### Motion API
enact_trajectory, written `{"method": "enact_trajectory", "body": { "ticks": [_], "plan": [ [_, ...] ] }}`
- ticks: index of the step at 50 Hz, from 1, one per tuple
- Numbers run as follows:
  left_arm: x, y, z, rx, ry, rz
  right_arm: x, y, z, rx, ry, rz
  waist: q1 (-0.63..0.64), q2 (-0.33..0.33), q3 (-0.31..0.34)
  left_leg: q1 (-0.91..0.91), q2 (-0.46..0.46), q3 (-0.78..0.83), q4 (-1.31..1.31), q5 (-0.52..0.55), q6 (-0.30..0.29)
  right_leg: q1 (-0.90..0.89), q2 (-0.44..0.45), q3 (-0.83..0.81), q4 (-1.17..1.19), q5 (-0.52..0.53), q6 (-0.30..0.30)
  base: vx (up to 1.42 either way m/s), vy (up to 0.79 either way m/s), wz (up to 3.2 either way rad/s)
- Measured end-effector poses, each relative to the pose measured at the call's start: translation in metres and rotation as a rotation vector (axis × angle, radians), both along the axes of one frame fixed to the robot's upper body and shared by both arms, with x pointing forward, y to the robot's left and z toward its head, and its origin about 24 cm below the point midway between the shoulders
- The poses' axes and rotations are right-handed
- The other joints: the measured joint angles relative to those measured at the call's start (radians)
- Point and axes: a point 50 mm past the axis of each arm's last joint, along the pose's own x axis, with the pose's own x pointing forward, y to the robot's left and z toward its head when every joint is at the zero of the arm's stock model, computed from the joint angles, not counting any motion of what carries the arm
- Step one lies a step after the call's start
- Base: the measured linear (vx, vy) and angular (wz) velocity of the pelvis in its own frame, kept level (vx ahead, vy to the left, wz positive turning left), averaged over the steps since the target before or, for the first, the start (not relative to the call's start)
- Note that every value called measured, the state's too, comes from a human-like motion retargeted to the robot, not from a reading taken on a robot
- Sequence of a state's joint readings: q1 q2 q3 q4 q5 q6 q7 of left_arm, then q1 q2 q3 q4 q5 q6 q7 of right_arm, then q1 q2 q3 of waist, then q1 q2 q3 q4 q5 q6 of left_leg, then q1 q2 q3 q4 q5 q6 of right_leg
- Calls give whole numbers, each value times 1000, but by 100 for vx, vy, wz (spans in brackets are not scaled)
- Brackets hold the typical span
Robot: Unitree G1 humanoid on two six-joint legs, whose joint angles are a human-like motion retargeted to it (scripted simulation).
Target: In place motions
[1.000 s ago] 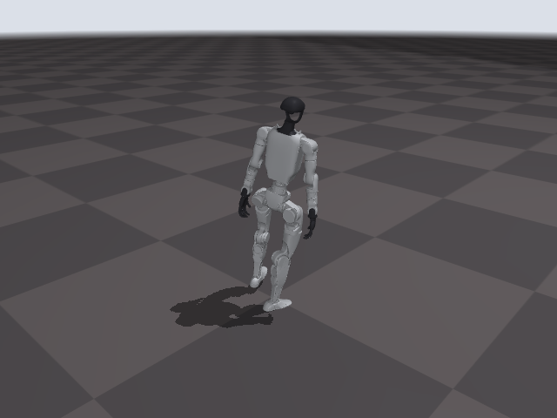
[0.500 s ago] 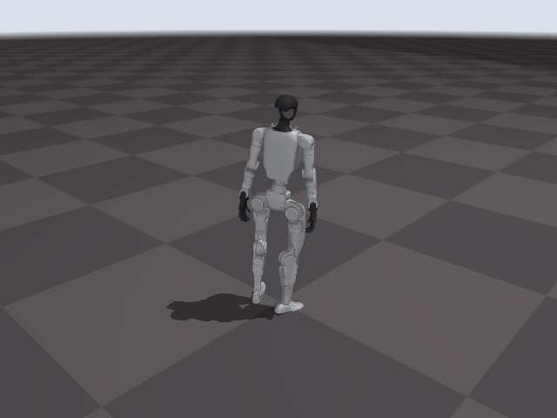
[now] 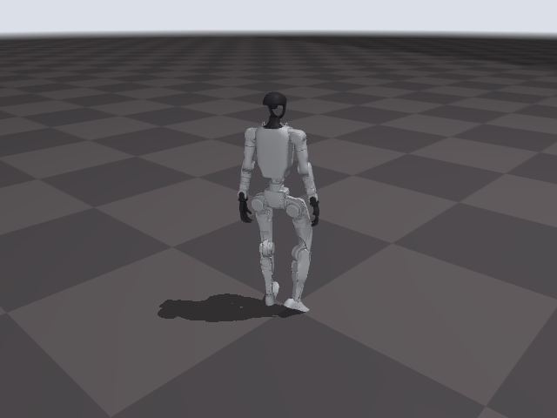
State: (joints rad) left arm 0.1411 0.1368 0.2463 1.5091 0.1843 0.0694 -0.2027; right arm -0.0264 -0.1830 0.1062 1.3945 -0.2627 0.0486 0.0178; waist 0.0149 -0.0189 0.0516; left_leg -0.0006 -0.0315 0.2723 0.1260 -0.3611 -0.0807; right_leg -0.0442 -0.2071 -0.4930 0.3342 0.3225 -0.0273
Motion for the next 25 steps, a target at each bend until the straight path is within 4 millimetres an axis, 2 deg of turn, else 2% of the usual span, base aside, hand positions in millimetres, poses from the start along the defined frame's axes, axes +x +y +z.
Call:
{"method": "enact_trajectory", "body": {
  "ticks": [3,8,9,12,16,20,25],
  "plan": [
    [7,4,0,13,-5,-32,-9,-10,1,-28,14,-39,-50,1,12,15,6,-5,1,-3,7,-80,3,4,3,-10,-30,0,9,47],
    [17,6,-1,19,-29,-82,-38,-24,2,-76,82,-111,-97,26,37,44,38,-12,-5,-1,30,-249,26,-31,-136,-143,-208,4,5,30],
    [21,4,-1,15,-38,-88,-43,-28,3,-86,98,-128,-116,36,48,55,37,-23,-12,-1,45,-285,17,-26,-151,-180,-226,5,26,62],
    [37,1,-3,7,-80,-98,-47,-36,5,-103,126,-174,-165,63,82,70,12,-39,-28,-8,116,-418,-38,49,-177,-255,-234,5,55,40],
    [54,1,-3,2,-114,-119,-55,-38,6,-89,157,-236,-210,93,109,62,13,-7,-44,-9,182,-569,-71,145,-228,-275,-234,-2,49,0],
    [67,-2,-3,-8,-143,-155,-71,-37,7,-78,212,-282,-252,104,129,54,17,-17,-32,-2,197,-612,-101,185,-249,-267,-234,-3,18,29],
    [75,-5,-3,-14,-184,-179,-88,-31,7,-62,275,-303,-246,89,129,62,4,-33,-10,-1,177,-548,-103,191,-233,-256,-234,3,-10,15]
  ]
}}
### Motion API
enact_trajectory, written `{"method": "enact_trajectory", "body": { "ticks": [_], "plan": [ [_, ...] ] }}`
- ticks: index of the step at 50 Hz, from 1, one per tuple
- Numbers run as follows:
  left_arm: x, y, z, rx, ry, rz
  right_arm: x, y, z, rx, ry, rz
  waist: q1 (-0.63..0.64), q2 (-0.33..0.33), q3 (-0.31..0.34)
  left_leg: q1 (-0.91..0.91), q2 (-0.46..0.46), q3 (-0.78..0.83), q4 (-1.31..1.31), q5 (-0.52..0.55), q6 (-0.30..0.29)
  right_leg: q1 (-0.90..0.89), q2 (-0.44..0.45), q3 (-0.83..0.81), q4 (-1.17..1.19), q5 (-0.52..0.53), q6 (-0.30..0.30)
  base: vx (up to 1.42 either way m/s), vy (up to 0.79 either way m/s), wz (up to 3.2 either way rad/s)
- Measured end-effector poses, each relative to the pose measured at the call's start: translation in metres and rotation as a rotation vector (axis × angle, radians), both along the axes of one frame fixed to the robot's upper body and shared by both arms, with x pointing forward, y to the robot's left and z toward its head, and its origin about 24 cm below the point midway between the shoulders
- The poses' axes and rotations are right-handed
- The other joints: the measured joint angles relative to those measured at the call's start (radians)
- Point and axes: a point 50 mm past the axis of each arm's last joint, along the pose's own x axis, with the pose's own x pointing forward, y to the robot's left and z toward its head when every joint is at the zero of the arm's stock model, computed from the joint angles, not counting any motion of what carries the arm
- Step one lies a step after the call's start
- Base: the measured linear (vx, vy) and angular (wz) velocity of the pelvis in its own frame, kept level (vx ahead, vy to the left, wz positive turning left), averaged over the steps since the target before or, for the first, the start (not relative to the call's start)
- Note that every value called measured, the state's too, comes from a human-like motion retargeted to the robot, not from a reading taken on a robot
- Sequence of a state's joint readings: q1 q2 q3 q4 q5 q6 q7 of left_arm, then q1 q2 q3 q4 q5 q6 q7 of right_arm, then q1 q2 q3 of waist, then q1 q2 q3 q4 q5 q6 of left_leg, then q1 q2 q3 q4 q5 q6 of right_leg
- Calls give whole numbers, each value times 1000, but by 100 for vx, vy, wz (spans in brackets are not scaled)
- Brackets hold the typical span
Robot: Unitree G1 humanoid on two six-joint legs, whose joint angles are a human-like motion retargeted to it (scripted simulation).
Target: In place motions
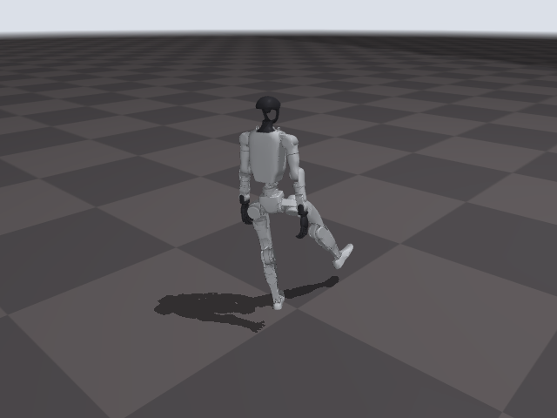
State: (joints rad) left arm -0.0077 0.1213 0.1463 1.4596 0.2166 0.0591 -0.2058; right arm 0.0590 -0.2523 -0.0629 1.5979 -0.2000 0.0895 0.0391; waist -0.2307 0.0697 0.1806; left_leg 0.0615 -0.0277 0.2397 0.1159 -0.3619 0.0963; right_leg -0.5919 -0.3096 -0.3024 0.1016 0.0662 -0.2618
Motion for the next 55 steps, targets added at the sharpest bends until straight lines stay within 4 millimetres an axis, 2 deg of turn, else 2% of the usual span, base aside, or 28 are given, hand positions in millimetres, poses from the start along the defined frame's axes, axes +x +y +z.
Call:
{"method": "enact_trajectory", "body": {
  "ticks": [3,6,10,12,18,20,23,25,27,30,32,34,36,40,45,48,50,55],
  "plan": [
    [-10,-2,-1,-1,17,9,-7,4,0,19,19,-10,18,-15,-20,16,-4,-4,-2,2,-25,90,19,-29,15,-2,0,9,-30,4],
    [-31,-2,-1,-1,74,28,-11,9,-1,28,19,-9,39,-33,-38,38,9,-1,-7,8,-63,215,65,-55,12,24,0,4,-43,-3],
    [-63,-2,1,6,176,76,-1,11,-4,27,-22,40,80,-56,-69,37,52,34,-2,24,-134,386,169,-82,-22,87,7,-2,-45,-45],
    [-78,-4,2,5,220,93,7,9,-4,17,-52,74,92,-71,-93,31,29,35,-5,30,-142,472,162,-105,-28,111,75,1,-14,-46],
    [-101,1,7,22,290,129,56,9,-5,23,-179,193,199,-120,-141,3,-16,93,13,27,-162,660,155,-114,-15,157,250,3,-12,-92],
    [-109,1,8,29,306,147,71,12,-5,33,-225,236,234,-135,-164,-13,-26,121,11,31,-165,702,152,-122,-24,120,330,-2,-18,-109],
    [-120,-1,10,28,330,189,93,19,-4,51,-296,311,267,-138,-189,-23,-17,162,3,37,-172,734,162,-217,-75,60,323,-4,-20,-101],
    [-124,-4,11,27,343,218,107,24,-2,69,-339,367,288,-137,-195,-24,-5,194,-3,41,-178,722,166,-246,-102,65,306,-9,-21,-107],
    [-120,-6,10,27,342,240,121,27,1,82,-375,423,301,-137,-190,-26,4,221,-11,49,-178,685,176,-154,-85,53,304,-14,-21,-85],
    [-107,-12,6,31,312,252,135,28,5,80,-411,488,275,-130,-174,-28,16,233,-26,66,-170,657,177,-140,-62,36,300,-18,-23,-13],
    [-94,-14,4,28,273,240,137,27,5,73,-417,513,239,-126,-166,-29,22,235,-34,77,-164,658,184,-145,-64,23,295,-15,-25,27],
    [-80,-14,1,23,235,203,129,24,4,66,-397,505,209,-120,-168,-35,30,235,-37,90,-160,659,191,-144,-68,10,293,-11,-19,37],
    [-64,-13,0,21,197,146,111,21,0,65,-344,455,193,-116,-176,-44,38,230,-39,102,-158,660,194,-153,-76,0,293,-7,-14,42],
    [-30,-16,-3,10,108,36,56,15,-6,86,-168,260,202,-111,-188,-54,47,215,-45,128,-154,666,202,-166,-91,-15,290,-5,-18,35],
    [1,-26,-3,-34,-15,-32,-6,11,-2,73,37,46,198,-104,-205,-52,54,211,-66,159,-151,675,217,-176,-107,-35,286,-4,-18,25],
    [8,-27,-2,-33,-59,-50,-27,8,2,53,94,-10,181,-97,-214,-54,61,207,-66,174,-156,678,225,-179,-109,-48,288,-5,-17,17],
    [6,-26,-2,-28,-70,-59,-34,6,4,43,111,-19,167,-92,-216,-54,65,202,-57,181,-162,682,230,-181,-108,-57,288,-5,-17,11],
    [-19,-16,-2,-14,-32,-57,-28,0,4,20,107,35,148,-77,-209,-76,91,209,50,211,-199,683,239,-139,-97,-80,283,-7,-13,-22]
  ]
}}
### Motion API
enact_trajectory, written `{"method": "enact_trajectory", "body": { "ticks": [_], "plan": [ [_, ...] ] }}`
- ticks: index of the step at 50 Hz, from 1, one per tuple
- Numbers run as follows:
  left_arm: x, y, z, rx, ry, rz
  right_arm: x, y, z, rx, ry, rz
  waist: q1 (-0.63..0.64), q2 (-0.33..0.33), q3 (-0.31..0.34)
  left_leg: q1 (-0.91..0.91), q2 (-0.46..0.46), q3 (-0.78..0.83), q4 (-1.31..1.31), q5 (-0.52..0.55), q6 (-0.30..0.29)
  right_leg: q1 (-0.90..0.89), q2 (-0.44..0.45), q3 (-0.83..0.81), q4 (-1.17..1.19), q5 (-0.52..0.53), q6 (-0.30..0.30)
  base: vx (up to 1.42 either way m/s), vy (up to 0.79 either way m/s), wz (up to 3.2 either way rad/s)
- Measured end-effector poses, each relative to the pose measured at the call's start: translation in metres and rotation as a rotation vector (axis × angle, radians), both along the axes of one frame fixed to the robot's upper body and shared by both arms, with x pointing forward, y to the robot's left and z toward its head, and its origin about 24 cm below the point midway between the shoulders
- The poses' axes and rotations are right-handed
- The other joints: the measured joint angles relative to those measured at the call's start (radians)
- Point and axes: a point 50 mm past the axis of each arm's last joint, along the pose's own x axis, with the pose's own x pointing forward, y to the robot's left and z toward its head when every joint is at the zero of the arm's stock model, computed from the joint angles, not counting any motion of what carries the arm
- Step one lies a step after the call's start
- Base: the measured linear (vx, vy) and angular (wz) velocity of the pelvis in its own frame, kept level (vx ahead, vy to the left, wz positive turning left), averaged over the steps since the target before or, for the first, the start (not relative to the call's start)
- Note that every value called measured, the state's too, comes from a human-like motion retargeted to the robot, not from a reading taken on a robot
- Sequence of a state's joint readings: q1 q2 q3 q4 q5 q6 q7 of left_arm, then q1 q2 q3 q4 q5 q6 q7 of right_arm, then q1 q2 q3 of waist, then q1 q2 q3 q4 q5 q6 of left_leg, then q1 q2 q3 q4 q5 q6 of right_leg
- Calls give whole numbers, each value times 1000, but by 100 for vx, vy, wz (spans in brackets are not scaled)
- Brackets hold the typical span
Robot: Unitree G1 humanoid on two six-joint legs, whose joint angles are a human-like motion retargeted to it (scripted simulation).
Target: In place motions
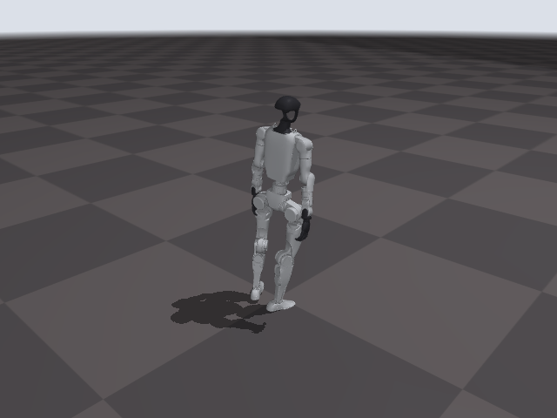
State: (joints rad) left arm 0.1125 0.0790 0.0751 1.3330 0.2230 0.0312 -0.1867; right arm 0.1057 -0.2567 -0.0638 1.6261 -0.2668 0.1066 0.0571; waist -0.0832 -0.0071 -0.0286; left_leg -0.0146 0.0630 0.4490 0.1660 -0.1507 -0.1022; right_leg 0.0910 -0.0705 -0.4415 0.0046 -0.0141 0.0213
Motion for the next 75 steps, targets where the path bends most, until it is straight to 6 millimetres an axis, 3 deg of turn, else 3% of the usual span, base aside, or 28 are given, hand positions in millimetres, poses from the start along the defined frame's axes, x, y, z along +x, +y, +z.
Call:
{"method": "enact_trajectory", "body": {
  "ticks": [4,8,11,13,17,20,23,27,30,33,36,38,40,45,50,52,53,56,59,62,66,72,75],
  "plan": [
    [-24,12,1,52,46,20,21,-4,-2,-8,-53,12,6,-19,33,-137,17,-17,311,122,20,3,-47,37,4,-10,1,-15,-5,-18],
    [-51,19,3,88,124,50,35,-8,-2,-12,-101,4,68,-14,70,-341,34,23,402,-5,77,12,-70,29,13,-14,-5,-15,1,-5],
    [-74,20,6,89,190,100,44,-13,-2,-22,-125,38,134,-27,98,-550,-6,-6,266,-185,252,17,-97,22,26,-16,-13,-15,-1,5],
    [-84,24,9,93,224,149,58,-15,-2,-19,-152,89,192,-48,121,-701,38,-13,215,-279,351,7,-97,32,33,-21,-44,-20,-36,-49],
    [-115,23,16,103,343,238,86,-18,-1,-24,-204,197,360,-88,185,-965,303,-71,284,-311,364,-16,-79,86,91,-61,-131,4,-63,-129],
    [-140,12,23,78,461,322,116,-14,0,-25,-278,270,475,-146,273,-1072,428,-173,330,-284,364,-58,-120,206,187,-84,-170,-2,-41,-171],
    [-158,-1,30,31,557,358,145,-5,2,2,-377,306,526,-189,341,-1084,489,-209,292,-252,364,-87,-166,271,270,-113,-184,2,-17,-109],
    [-178,-14,37,2,619,367,154,10,0,55,-438,336,541,-216,333,-1022,505,-192,248,-229,364,-111,-200,316,327,-135,-186,18,5,-49],
    [-168,-20,33,-33,581,377,155,17,-1,66,-445,362,513,-197,309,-952,481,-194,260,-241,364,-91,-178,328,305,-127,-180,-6,10,-21],
    [-151,-16,25,-27,518,369,143,20,-5,82,-407,363,450,-165,251,-866,410,-185,275,-265,364,-62,-148,301,247,-104,-157,-7,25,27],
    [-136,-2,20,15,449,339,115,21,-9,99,-328,337,388,-129,163,-780,292,-200,297,-261,364,-54,-133,268,189,-71,-108,-5,45,60],
    [-127,5,17,44,401,315,87,17,-11,92,-256,315,327,-116,106,-698,153,-195,296,-229,364,-43,-169,236,143,-42,-51,1,63,110],
    [-110,15,13,76,334,288,64,10,-10,73,-186,287,261,-98,73,-581,60,-178,285,-157,287,-25,-182,194,124,-37,-15,9,36,113],
    [-47,42,7,135,137,216,16,-7,0,12,-6,156,141,-32,28,-298,5,-153,356,58,25,11,-104,102,88,-40,3,5,6,91],
    [1,52,8,147,-21,162,-23,-10,10,-44,113,4,50,10,-48,-63,-47,-155,165,160,-103,-1,-39,42,50,-35,18,11,7,79],
    [22,51,9,136,-74,116,-31,-11,12,-62,120,-60,35,43,-59,17,-30,-72,28,74,-100,3,-3,16,37,-36,20,13,10,64],
    [29,49,10,131,-95,91,-34,-12,13,-64,121,-82,32,52,-65,40,-30,-57,-43,47,-70,6,7,6,29,-36,22,13,10,74],
    [42,41,10,113,-134,21,-36,-10,13,-59,122,-105,-11,62,-82,68,-24,-11,-143,36,-34,23,11,-44,0,-30,38,12,10,92],
    [47,35,9,100,-146,-29,-21,-4,7,-46,78,-85,-40,65,-65,45,-17,-33,-131,30,-23,39,12,-70,-26,-17,45,3,11,50],
    [48,32,9,91,-145,-82,7,8,-3,-2,-14,-70,-5,36,-46,10,-41,-73,-101,11,-17,19,-9,-78,-30,2,38,-6,13,-19],
    [18,31,6,89,-62,-99,49,25,-12,85,-132,20,90,-1,-11,24,-57,-54,-90,-10,-14,14,-31,-53,-27,26,31,5,8,-66],
    [-86,16,9,27,294,41,106,39,-14,151,-271,332,124,-23,-66,25,-88,-39,-127,-41,3,-18,-56,-39,-31,60,34,16,18,-21],
    [-124,6,18,4,440,154,135,46,-11,168,-360,439,124,-30,-56,39,-108,-41,-141,-58,13,-14,-74,-42,-29,78,39,8,21,-6]
  ]
}}
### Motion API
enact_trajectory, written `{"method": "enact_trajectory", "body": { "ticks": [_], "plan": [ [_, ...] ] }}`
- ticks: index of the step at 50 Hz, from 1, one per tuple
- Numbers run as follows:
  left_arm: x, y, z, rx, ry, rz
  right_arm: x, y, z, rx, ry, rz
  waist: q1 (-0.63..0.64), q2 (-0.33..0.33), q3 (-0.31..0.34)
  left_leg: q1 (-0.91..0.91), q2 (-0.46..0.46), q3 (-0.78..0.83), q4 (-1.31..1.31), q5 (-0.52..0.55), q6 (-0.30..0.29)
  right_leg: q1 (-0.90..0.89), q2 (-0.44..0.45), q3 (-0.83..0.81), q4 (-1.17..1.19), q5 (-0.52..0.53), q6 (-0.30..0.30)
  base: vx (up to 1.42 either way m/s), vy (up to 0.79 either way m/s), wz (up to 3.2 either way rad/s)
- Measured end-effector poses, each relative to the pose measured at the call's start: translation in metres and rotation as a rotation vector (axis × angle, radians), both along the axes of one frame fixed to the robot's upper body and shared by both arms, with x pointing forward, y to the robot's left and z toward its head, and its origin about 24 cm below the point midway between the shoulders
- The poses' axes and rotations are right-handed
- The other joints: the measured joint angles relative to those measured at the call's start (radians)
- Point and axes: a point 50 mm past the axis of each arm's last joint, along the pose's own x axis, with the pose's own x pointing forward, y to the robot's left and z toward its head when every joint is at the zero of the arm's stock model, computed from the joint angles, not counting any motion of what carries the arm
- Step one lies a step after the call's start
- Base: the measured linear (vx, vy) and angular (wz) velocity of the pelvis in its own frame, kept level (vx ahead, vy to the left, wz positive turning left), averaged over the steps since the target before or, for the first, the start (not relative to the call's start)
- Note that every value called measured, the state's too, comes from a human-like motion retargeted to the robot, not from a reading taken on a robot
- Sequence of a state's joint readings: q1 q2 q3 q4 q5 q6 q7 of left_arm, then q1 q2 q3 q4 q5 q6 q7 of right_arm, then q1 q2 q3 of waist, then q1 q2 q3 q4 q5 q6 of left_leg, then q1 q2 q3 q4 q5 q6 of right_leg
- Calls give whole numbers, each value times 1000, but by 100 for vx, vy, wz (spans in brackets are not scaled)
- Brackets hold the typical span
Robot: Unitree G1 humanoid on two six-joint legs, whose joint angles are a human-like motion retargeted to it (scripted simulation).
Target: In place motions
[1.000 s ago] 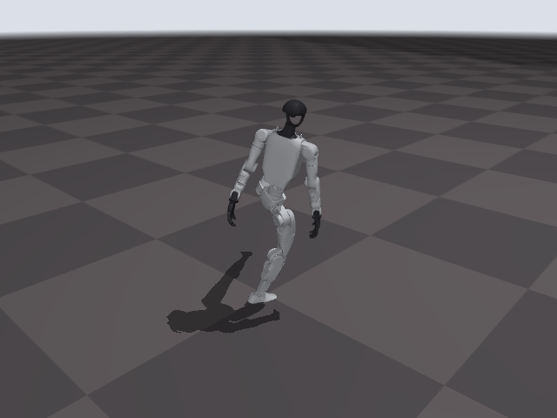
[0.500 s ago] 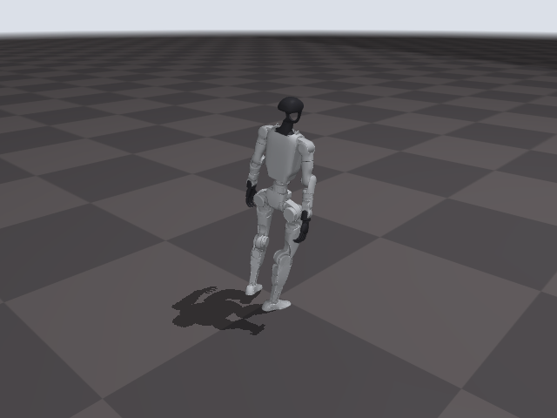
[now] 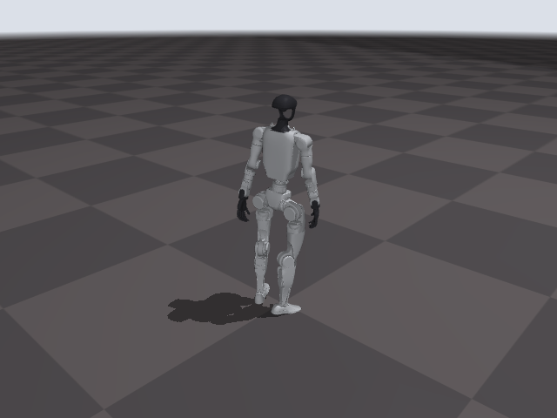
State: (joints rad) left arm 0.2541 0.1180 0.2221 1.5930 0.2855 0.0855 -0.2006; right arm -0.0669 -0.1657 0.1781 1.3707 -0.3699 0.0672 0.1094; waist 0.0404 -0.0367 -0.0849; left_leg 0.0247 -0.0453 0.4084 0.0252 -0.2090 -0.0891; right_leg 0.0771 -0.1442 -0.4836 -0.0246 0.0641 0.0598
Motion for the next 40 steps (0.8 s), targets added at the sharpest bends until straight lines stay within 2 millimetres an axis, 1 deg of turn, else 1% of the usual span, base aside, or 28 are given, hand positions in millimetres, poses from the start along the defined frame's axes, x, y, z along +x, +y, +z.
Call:
{"method": "enact_trajectory", "body": {
  "ticks": [3,5,7,10,12,13,14,15,16,17,18,20,22,23,24,25,27,28,30,33,35,38,40],
  "plan": [
    [-22,-7,7,10,59,90,14,4,2,15,-60,20,12,-9,-1,2,-23,-18,-5,-19,5,0,-20,-11,3,18,6,11,30,7],
    [-28,-7,9,25,65,126,16,4,3,17,-75,4,28,-16,-9,-3,-38,-31,-5,-34,7,-4,-33,-19,9,27,12,11,28,13],
    [-29,-3,9,39,52,135,12,1,2,9,-69,-24,56,-20,-13,-5,-49,-41,-4,-49,9,-4,-44,-20,26,27,24,11,30,5],
    [-19,6,6,53,13,120,-1,-6,1,-17,-34,-65,83,-29,-16,-17,-72,-77,11,-67,11,-3,-73,-35,85,22,65,8,31,38],
    [-5,15,2,64,-22,100,-14,-12,0,-42,-13,-96,76,-24,-28,-46,-68,-120,38,-73,1,-21,-89,-78,177,64,92,6,23,89],
    [5,20,1,73,-45,90,-19,-15,0,-59,-12,-118,74,-14,-36,-64,-52,-139,56,-80,-7,-44,-94,-104,251,115,101,6,21,105],
    [15,25,-1,85,-72,77,-24,-19,0,-78,-16,-144,62,2,-28,-70,-31,-159,77,-89,-13,-75,-96,-108,351,145,83,7,24,123],
    [26,31,-3,97,-101,64,-29,-23,0,-99,-23,-173,47,21,-11,-69,-8,-180,99,-97,-18,-109,-98,-101,463,164,52,5,23,166],
    [37,36,-4,108,-131,45,-35,-27,0,-119,-15,-213,14,30,14,-61,1,-207,116,-100,-19,-153,-94,-65,547,147,63,1,19,183],
    [49,41,-5,118,-157,23,-43,-32,1,-135,-1,-255,-12,37,38,-53,8,-228,131,-102,-19,-197,-99,-49,613,128,59,-4,13,167],
    [60,46,-6,126,-177,-3,-51,-35,1,-142,24,-302,-26,40,56,-46,13,-234,141,-104,-17,-240,-120,-75,639,102,27,-3,10,118],
    [75,53,-6,139,-197,-63,-72,-41,2,-150,88,-406,-48,48,95,-22,30,-241,152,-103,-13,-357,-146,-89,633,29,-83,-1,4,74],
    [88,56,-7,146,-229,-121,-88,-45,4,-158,129,-513,-89,73,129,-10,65,-258,158,-101,-4,-504,-156,-94,555,-81,-218,-3,3,80],
    [95,56,-7,145,-254,-141,-94,-48,5,-162,140,-555,-122,94,145,-9,92,-266,159,-98,3,-589,-149,-66,503,-131,-281,-5,22,118],
    [104,55,-8,139,-283,-154,-96,-52,6,-170,143,-585,-171,113,168,-4,95,-280,161,-99,29,-671,-182,-11,472,-180,-309,-3,52,160],
    [114,54,-8,131,-313,-164,-97,-56,8,-181,141,-610,-228,130,194,3,85,-298,164,-103,65,-752,-236,58,451,-228,-322,4,93,148],
    [131,58,-7,142,-361,-161,-91,-59,9,-182,132,-610,-313,161,233,-16,94,-276,181,-119,132,-910,-323,168,384,-263,-322,6,107,82],
    [137,59,-7,148,-375,-158,-92,-59,9,-181,141,-603,-355,170,251,-27,107,-265,187,-121,152,-981,-356,212,360,-277,-322,0,85,53],
    [145,60,-6,154,-393,-152,-98,-58,10,-180,184,-582,-427,177,284,-50,132,-247,214,-119,176,-1100,-404,317,339,-273,-322,-5,54,59],
    [156,56,-6,145,-422,-145,-115,-53,11,-177,279,-559,-481,175,316,-83,166,-237,274,-112,189,-1213,-421,521,344,-206,-322,-2,17,66],
    [164,51,-6,132,-447,-144,-124,-48,12,-162,321,-563,-491,175,321,-101,171,-248,298,-118,196,-1230,-434,560,323,-182,-322,0,1,52],
    [175,47,-6,103,-484,-162,-132,-39,10,-126,334,-611,-466,166,298,-110,159,-252,297,-126,200,-1153,-442,488,277,-189,-322,8,-2,21],
    [176,43,-6,88,-500,-184,-135,-34,9,-104,336,-649,-437,151,282,-93,141,-256,287,-129,198,-1051,-424,429,263,-190,-322,10,-15,15]
  ]
}}
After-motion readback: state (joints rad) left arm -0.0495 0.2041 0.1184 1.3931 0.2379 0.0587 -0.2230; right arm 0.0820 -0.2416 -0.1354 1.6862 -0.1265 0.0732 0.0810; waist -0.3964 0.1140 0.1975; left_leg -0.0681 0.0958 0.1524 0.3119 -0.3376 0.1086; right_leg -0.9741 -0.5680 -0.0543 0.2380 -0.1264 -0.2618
